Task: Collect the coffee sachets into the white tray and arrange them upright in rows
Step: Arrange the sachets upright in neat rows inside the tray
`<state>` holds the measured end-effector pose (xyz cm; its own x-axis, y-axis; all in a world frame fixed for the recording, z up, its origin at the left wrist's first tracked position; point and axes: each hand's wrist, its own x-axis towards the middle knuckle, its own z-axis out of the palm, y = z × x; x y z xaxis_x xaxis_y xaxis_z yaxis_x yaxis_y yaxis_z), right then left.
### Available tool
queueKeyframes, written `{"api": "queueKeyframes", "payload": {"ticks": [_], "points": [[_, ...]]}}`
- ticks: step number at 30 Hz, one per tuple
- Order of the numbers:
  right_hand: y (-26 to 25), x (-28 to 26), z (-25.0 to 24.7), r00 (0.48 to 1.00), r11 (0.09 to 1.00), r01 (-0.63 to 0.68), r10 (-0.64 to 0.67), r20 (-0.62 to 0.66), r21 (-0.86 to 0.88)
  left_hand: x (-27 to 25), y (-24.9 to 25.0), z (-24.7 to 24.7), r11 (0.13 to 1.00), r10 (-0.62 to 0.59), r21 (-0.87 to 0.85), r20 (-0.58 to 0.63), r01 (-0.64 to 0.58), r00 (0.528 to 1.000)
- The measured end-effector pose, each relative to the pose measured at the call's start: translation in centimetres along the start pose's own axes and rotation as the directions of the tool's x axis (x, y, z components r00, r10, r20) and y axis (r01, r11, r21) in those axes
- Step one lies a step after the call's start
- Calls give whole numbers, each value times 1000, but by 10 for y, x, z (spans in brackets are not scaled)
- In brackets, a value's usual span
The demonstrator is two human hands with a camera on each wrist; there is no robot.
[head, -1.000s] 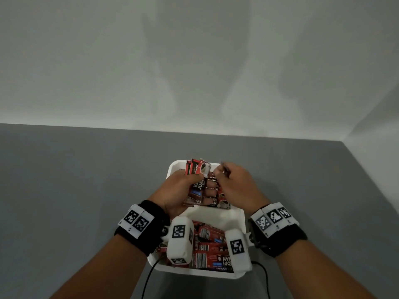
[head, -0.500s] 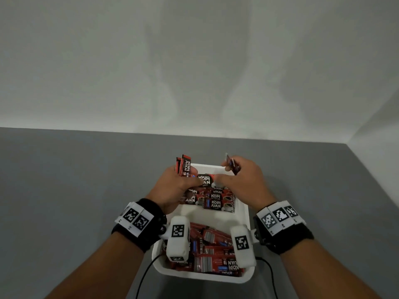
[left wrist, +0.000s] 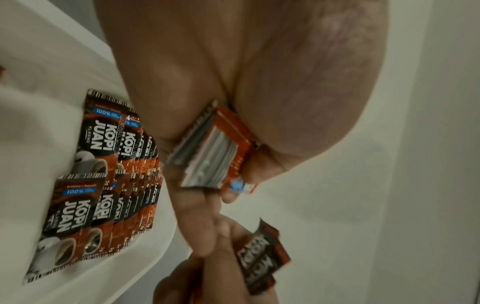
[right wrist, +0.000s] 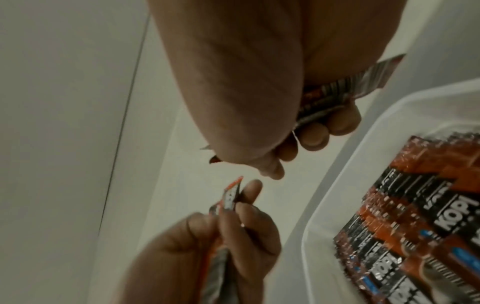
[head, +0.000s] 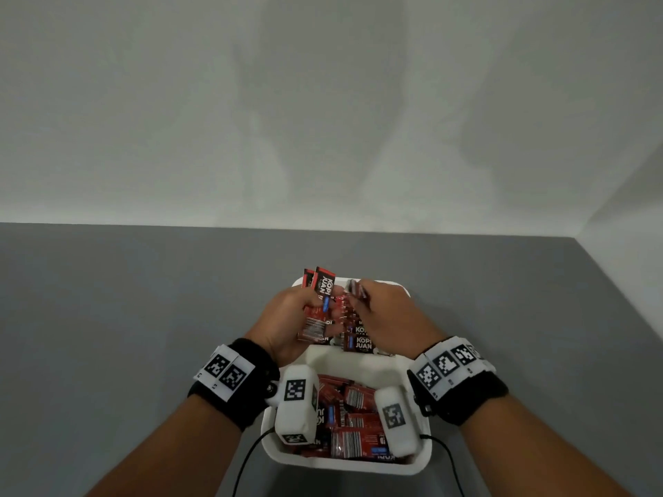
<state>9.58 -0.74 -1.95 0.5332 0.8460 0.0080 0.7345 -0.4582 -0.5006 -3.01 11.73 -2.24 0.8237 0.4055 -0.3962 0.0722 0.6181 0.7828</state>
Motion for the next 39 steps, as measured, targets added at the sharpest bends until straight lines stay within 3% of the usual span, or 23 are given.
{"api": "queueKeyframes", "payload": {"ticks": [3,6,8,11,16,21,24,27,29,33,36,39], "points": [[3,3,-8,987,920,-122,153,-56,371,-4,-2,3,990,40,134,42,-45,998],[0,4,-13,954,619,-233,296,52,750,-7,-8,8,951,111,280,77,-129,991],[-1,3,-18,956,543,-233,280,87,807,-7,-11,8,913,151,370,76,-169,986],[3,-3,-24,964,537,-209,255,79,817,-5,-11,5,910,128,389,60,-141,990],[11,-15,-34,983,640,-140,180,30,755,-9,-6,2,976,-103,193,-23,105,994],[6,-19,-36,983,601,-73,176,-43,796,-10,-3,6,963,-123,247,47,108,991],[5,-20,-36,980,558,-66,191,-51,827,-7,-7,4,964,-66,260,21,58,998],[9,-21,-36,976,564,-110,215,-17,819,1,-10,-3,954,100,291,-65,-77,993],[14,-20,-36,978,636,-130,208,-6,761,4,-8,-5,940,175,313,-100,-136,979],[17,-15,-31,980,801,-156,201,-15,577,3,-6,0,929,206,329,-72,-172,976],[16,-15,-26,968,784,-192,249,-17,590,1,-7,2,916,218,357,-67,-181,974],[16,-14,-22,943,686,-207,329,-43,697,-3,-8,4,906,244,374,-83,-197,966]]}}
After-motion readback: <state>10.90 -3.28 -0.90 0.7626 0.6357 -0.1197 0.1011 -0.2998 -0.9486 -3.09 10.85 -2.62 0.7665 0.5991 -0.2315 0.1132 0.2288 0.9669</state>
